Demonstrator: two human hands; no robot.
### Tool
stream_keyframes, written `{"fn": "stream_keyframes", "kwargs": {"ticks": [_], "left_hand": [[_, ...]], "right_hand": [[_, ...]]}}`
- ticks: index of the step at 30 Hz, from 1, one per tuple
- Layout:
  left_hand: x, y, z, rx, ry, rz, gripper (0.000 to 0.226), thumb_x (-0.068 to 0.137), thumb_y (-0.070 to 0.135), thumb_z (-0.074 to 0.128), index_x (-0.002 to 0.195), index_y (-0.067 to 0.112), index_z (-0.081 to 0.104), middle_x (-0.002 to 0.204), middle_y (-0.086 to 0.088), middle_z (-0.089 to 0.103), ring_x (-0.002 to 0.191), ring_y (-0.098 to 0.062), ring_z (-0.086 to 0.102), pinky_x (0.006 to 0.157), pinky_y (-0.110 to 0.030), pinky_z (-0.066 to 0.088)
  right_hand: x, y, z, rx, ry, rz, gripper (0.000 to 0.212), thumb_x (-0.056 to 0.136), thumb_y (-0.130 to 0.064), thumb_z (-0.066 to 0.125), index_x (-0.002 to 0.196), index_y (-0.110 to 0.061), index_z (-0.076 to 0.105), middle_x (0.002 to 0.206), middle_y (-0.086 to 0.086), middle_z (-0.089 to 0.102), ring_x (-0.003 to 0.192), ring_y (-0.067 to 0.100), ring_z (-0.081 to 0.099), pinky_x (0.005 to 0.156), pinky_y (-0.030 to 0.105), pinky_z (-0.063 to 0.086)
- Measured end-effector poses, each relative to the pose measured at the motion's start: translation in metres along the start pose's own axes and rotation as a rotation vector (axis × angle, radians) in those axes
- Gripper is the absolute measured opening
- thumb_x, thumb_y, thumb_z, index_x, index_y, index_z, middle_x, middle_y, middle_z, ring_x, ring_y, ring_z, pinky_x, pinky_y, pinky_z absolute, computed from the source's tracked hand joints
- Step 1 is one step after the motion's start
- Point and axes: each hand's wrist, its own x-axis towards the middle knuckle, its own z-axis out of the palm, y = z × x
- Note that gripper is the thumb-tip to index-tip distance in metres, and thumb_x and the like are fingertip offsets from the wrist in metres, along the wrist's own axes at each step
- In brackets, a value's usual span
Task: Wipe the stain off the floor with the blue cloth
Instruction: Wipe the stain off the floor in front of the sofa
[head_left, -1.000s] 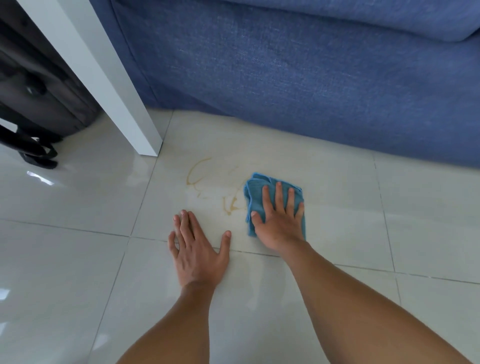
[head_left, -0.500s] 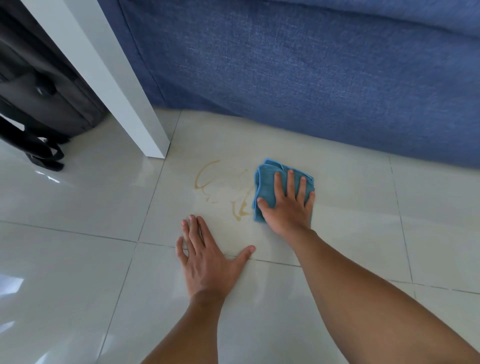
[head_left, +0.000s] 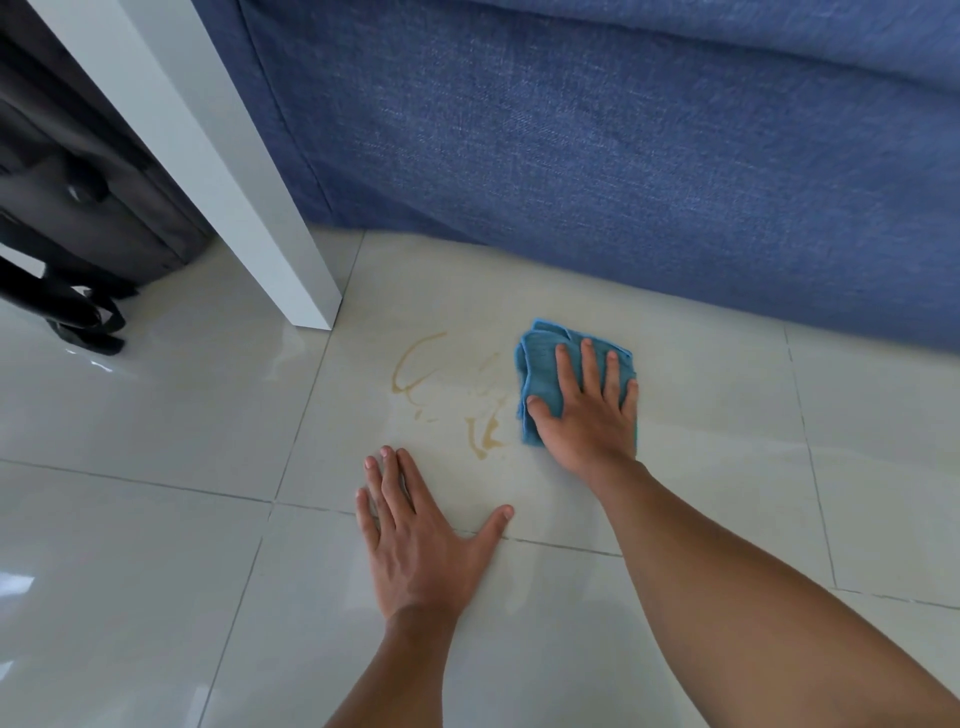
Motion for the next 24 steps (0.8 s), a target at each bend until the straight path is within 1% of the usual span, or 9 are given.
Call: {"fn": "stream_keyframes", "kwargs": {"ticks": [2,5,8,12,15,17,19,21,24], "left_hand": [[0.0,-0.001,0.0,-0.001,0.009,-0.002,0.132,0.067,0.095,0.039,0.157,0.002,0.011,0.166,-0.013,0.011,0.155,-0.024,-0.006,0.124,-0.046,0.003],[0.001,0.001,-0.001,0.005,0.005,-0.006,0.131,0.068,0.094,0.039,0.157,0.002,0.012,0.166,-0.013,0.012,0.155,-0.024,-0.006,0.124,-0.046,0.003],[0.0,0.001,-0.001,0.006,0.018,-0.009,0.129,0.068,0.094,0.039,0.156,0.002,0.015,0.166,-0.014,0.015,0.155,-0.024,-0.002,0.124,-0.046,0.005],[0.002,0.001,-0.001,0.013,0.022,-0.016,0.128,0.069,0.093,0.04,0.156,0.002,0.017,0.165,-0.014,0.017,0.155,-0.025,0.0,0.123,-0.046,0.007],[0.002,0.001,-0.001,0.015,0.016,-0.017,0.127,0.069,0.093,0.039,0.157,0.004,0.014,0.166,-0.013,0.014,0.155,-0.023,-0.003,0.123,-0.045,0.003],[0.002,0.001,-0.001,0.013,0.013,-0.019,0.127,0.069,0.093,0.039,0.157,0.004,0.012,0.167,-0.012,0.012,0.155,-0.022,-0.006,0.124,-0.044,0.001],[0.002,0.002,-0.001,0.008,0.013,-0.021,0.128,0.069,0.093,0.039,0.157,0.005,0.012,0.167,-0.012,0.012,0.155,-0.022,-0.006,0.124,-0.044,0.001],[0.002,0.003,-0.002,0.004,0.007,-0.022,0.128,0.07,0.093,0.037,0.157,0.005,0.01,0.167,-0.012,0.009,0.155,-0.022,-0.008,0.125,-0.045,0.001],[0.001,0.003,-0.002,0.005,0.0,-0.018,0.127,0.07,0.093,0.035,0.158,0.005,0.007,0.167,-0.011,0.007,0.154,-0.022,-0.01,0.125,-0.045,0.002]], "right_hand": [[0.008,-0.01,0.0,0.004,-0.006,-0.003,0.079,0.095,-0.063,0.026,0.16,-0.034,-0.008,0.167,-0.003,-0.022,0.152,0.026,-0.024,0.121,0.054,-0.015],[0.017,-0.018,-0.005,-0.024,-0.044,-0.069,0.079,0.095,-0.063,0.027,0.16,-0.034,-0.01,0.167,-0.002,-0.024,0.152,0.027,-0.026,0.12,0.054,-0.017],[0.017,-0.022,-0.008,-0.029,-0.075,-0.135,0.08,0.095,-0.06,0.032,0.159,-0.036,-0.009,0.167,-0.004,-0.024,0.151,0.026,-0.026,0.12,0.053,-0.017],[0.005,-0.014,-0.004,-0.049,-0.022,-0.246,0.077,0.095,-0.056,0.035,0.16,-0.037,-0.004,0.168,-0.005,-0.017,0.153,0.024,-0.022,0.122,0.051,-0.014],[-0.005,0.003,-0.002,-0.077,0.011,-0.291,0.076,0.095,-0.056,0.037,0.16,-0.039,0.001,0.169,-0.009,-0.012,0.154,0.019,-0.018,0.123,0.048,-0.011],[-0.004,0.014,-0.005,-0.06,0.002,-0.26,0.075,0.095,-0.057,0.037,0.159,-0.041,0.001,0.169,-0.011,-0.011,0.154,0.017,-0.017,0.124,0.047,-0.011],[0.003,0.021,-0.009,-0.038,-0.02,-0.184,0.075,0.096,-0.058,0.035,0.159,-0.042,-0.002,0.168,-0.012,-0.015,0.154,0.018,-0.019,0.123,0.047,-0.013],[0.01,0.021,-0.013,-0.03,-0.043,-0.122,0.075,0.096,-0.06,0.032,0.159,-0.042,-0.005,0.168,-0.011,-0.018,0.153,0.019,-0.021,0.122,0.048,-0.014],[0.018,0.012,-0.014,-0.014,-0.096,-0.079,0.077,0.096,-0.063,0.029,0.158,-0.041,-0.009,0.166,-0.009,-0.025,0.152,0.022,-0.026,0.12,0.052,-0.017]]}}
